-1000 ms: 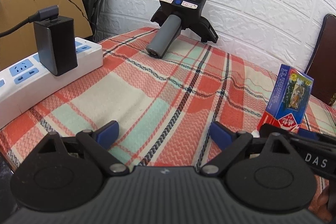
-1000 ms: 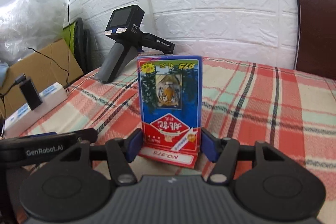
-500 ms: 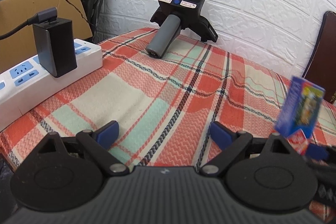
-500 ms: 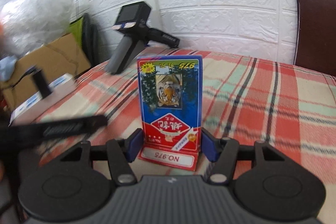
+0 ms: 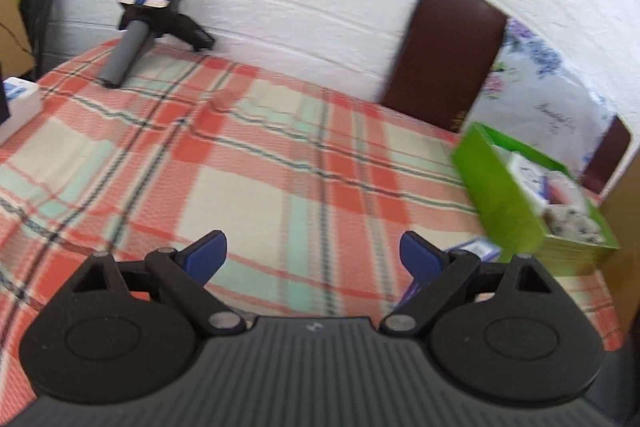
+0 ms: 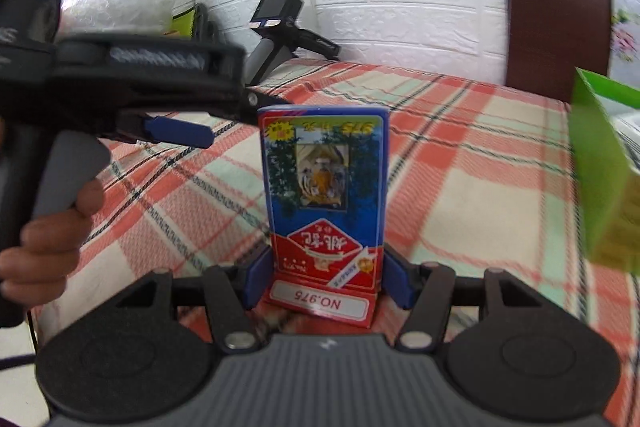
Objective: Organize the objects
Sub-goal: 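Carry the card pack with the right gripper into the green box, release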
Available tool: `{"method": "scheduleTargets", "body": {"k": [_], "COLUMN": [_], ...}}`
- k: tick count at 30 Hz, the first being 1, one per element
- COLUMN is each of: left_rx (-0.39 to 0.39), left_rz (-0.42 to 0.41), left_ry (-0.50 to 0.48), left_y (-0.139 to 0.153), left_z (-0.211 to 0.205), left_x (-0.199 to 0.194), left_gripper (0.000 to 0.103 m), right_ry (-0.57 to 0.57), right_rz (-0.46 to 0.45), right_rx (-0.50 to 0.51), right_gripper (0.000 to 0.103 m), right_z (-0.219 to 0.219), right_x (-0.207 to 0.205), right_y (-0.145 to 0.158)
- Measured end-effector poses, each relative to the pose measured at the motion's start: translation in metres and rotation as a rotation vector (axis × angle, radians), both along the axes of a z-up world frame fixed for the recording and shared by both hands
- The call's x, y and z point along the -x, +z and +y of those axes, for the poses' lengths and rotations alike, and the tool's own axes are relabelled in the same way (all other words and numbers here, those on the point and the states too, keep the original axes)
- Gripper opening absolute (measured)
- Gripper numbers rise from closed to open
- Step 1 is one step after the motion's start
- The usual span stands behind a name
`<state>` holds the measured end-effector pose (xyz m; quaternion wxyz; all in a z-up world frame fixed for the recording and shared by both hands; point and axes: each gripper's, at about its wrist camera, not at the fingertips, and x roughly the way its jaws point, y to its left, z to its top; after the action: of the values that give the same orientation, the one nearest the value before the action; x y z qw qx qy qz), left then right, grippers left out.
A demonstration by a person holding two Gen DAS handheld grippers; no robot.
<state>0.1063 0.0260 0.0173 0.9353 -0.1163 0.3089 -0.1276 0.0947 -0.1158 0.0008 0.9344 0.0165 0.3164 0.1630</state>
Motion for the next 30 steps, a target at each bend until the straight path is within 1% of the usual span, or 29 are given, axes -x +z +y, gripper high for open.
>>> {"method": "scheduleTargets", "body": {"k": [3, 4, 6, 8, 12, 17, 20, 22, 24, 25, 26, 27, 28, 30], "left_rx": [0.118, 0.131, 0.11, 0.079, 0.021, -0.025, -0.035, -0.059, -0.11, -0.14, -0.168, -0.187, -0.194, -0.202], "left_rz": [0.001, 0.002, -0.007, -0.021, -0.048, -0.09, -0.099, -0.098, -0.091, -0.081, -0.065, -0.046, -0.028, -0.016], "left_ry": [-0.034, -0.042, -0.07, -0.118, -0.227, -0.359, -0.404, -0.418, -0.39, -0.369, -0.347, -0.326, -0.309, -0.297], "left_y": [0.01, 0.013, 0.018, 0.022, 0.037, 0.053, 0.058, 0.058, 0.054, 0.05, 0.048, 0.047, 0.048, 0.05], "left_z": [0.004, 0.001, -0.01, -0.026, -0.07, -0.137, -0.177, -0.204, -0.229, -0.238, -0.246, -0.25, -0.25, -0.249], "left_x": [0.012, 0.015, 0.021, 0.023, 0.015, -0.007, -0.029, -0.044, -0.058, -0.065, -0.072, -0.075, -0.076, -0.073], "left_gripper": [0.095, 0.095, 0.095, 0.095, 0.095, 0.094, 0.094, 0.095, 0.095, 0.095, 0.095, 0.095, 0.095, 0.095], "right_ry": [-0.036, -0.047, -0.066, -0.085, -0.131, -0.259, -0.364, -0.424, -0.481, -0.529, -0.568, -0.579, -0.578, -0.587], "right_rz": [0.014, 0.014, 0.02, 0.017, -0.053, -0.155, -0.18, -0.161, -0.109, -0.093, -0.095, -0.107, -0.12, -0.16], "right_rx": [-0.057, -0.068, -0.104, -0.153, -0.201, -0.191, -0.181, -0.175, -0.183, -0.187, -0.196, -0.217, -0.24, -0.263], "right_gripper": [0.056, 0.056, 0.056, 0.056, 0.056, 0.056, 0.056, 0.06, 0.065, 0.075, 0.076, 0.077, 0.08, 0.082], "right_z": [-0.02, -0.026, -0.036, -0.048, -0.069, -0.113, -0.149, -0.174, -0.198, -0.207, -0.214, -0.22, -0.223, -0.222], "right_x": [0.008, 0.01, 0.013, 0.017, 0.023, 0.026, 0.021, 0.01, -0.007, -0.013, -0.015, -0.014, -0.01, 0.001], "right_y": [0.005, 0.006, 0.009, 0.012, 0.028, 0.051, 0.061, 0.061, 0.054, 0.05, 0.048, 0.045, 0.045, 0.045]}}
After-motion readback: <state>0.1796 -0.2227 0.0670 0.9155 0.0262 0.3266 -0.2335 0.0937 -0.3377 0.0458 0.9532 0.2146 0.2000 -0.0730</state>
